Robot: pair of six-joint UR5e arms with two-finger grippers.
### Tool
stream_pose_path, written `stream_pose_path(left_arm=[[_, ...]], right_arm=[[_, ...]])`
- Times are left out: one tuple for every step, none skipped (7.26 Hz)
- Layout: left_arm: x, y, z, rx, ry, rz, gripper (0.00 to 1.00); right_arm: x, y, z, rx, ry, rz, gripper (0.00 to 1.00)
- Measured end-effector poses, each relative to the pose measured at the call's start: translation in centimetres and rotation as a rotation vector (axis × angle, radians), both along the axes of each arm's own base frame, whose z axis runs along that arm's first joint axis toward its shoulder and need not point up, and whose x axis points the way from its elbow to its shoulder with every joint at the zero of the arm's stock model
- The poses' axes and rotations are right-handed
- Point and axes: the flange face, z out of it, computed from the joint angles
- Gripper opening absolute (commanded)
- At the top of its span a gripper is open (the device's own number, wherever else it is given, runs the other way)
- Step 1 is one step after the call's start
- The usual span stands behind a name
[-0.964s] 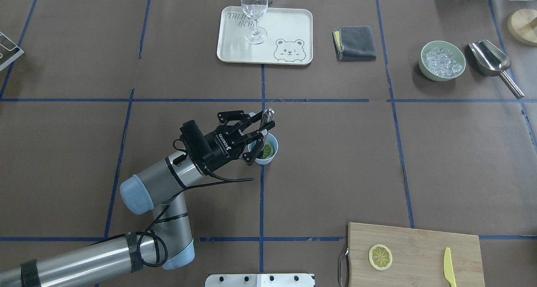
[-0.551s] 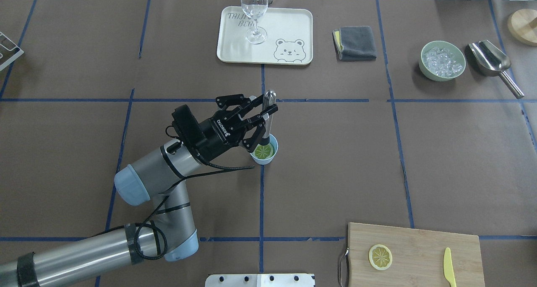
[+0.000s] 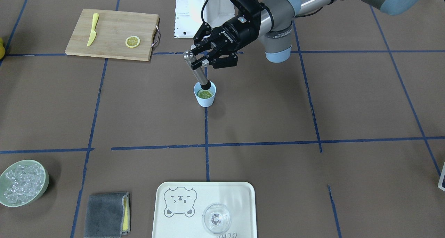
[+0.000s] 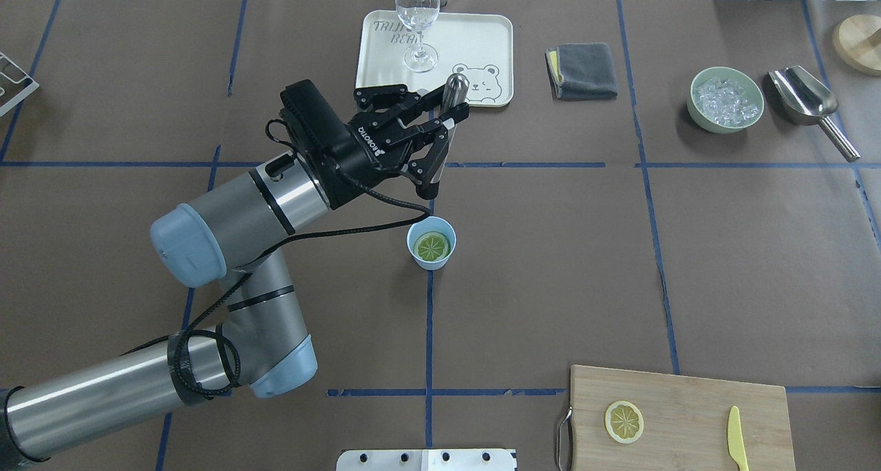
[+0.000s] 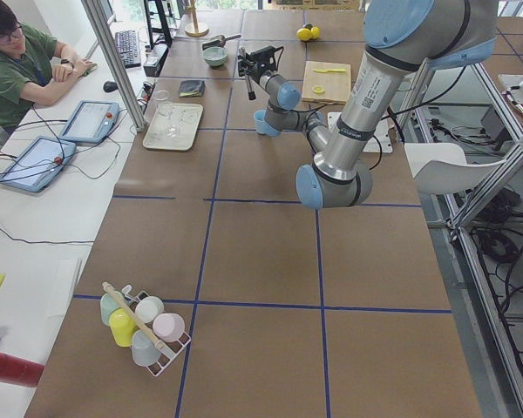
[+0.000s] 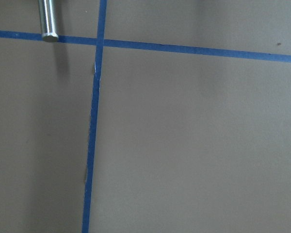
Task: Squeeze lemon into cup
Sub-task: 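Lift the muddler out of the cup with the left gripper, then carry the muddler back and stand it upright on the table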
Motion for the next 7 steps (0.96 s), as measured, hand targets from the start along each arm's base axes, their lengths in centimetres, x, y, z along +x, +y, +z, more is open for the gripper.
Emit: stream_pose_path(left_arm=[[-0.6,-1.4,-0.9,-0.062,-0.099,-0.004,0.0],[-1.0,-3.2,-0.3,-0.128,-0.212,0.016,0.0],[-2.0,-5.2,1.4,-0.202,-0.336,0.059,0.0],[-4.1,-7.1,2.8,-0.277,-0.451,0.114,0.0],[-6.6,-8.5,3.4,-0.361,-0.55,0.168,0.0],[-8.7,-9.6,4.0,-0.457,-0.634,0.196,0.0],[-10.3,-10.7,5.3,-0.569,-0.714,0.216,0.0]], right_arm=[[0.0,0.1,0.2,-0.003,-0.001,0.0,1.0],[0.0,0.2,0.3,-0.005,-0.001,-0.001,1.0],[0.0,0.2,0.4,-0.007,-0.002,-0.001,1.0],[0.0,0.2,0.4,-0.007,-0.002,-0.001,1.0],[0.0,0.2,0.4,-0.005,-0.003,-0.001,1.0],[0.0,0.1,0.3,-0.004,-0.003,-0.002,1.0],[0.0,0.0,0.2,-0.002,-0.002,-0.001,1.0]])
